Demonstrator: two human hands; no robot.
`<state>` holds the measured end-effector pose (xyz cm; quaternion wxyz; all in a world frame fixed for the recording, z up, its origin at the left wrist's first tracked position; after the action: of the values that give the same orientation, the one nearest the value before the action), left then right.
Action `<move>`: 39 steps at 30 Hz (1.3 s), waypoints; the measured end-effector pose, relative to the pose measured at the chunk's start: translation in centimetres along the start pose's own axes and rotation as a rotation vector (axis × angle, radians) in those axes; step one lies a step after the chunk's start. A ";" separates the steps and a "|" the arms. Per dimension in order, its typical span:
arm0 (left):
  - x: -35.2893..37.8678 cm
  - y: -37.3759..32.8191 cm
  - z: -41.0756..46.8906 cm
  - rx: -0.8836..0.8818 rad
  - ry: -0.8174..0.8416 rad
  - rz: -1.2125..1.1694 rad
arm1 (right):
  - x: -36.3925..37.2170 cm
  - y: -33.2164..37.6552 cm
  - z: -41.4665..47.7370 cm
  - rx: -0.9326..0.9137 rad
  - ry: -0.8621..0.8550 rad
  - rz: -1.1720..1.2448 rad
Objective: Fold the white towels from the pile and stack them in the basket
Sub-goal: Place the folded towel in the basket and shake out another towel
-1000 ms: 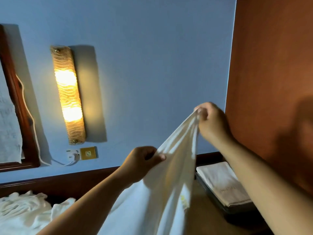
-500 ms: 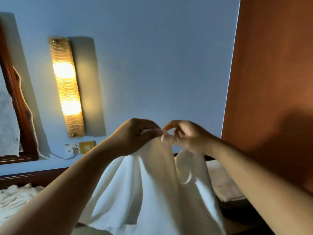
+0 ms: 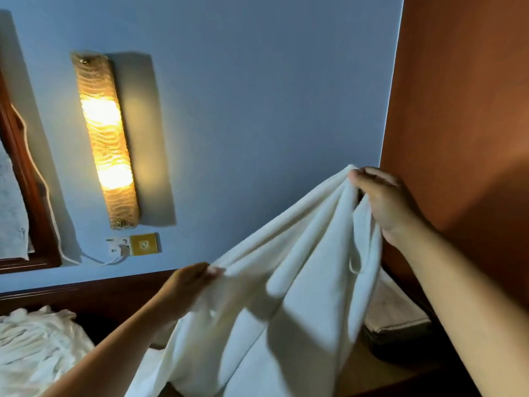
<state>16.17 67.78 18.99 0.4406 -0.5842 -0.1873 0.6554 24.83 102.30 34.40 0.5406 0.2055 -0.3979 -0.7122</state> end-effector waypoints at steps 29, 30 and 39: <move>-0.5 -8.9 0.8 0.128 -0.136 -0.194 | 2.7 0.3 -4.5 0.201 0.577 -0.095; -0.9 -10.6 0.6 0.181 -0.128 -0.225 | 3.1 0.2 -4.8 0.214 0.611 -0.187; -2.0 -19.9 0.8 0.442 -0.217 0.228 | 6.2 0.8 -6.7 0.164 0.587 -0.113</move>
<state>22.45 77.18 35.45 0.4581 -0.4173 -0.0188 0.7847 28.11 94.13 31.88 0.5734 0.4672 -0.2690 -0.6169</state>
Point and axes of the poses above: each hand's wrist, its own z-axis towards the middle knuckle, its own x-axis out of the palm, y = z × x, the point moved 4 cm from there along z, towards the middle knuckle, and after that the axes turned 13 degrees about z, right-handed, at the moved point
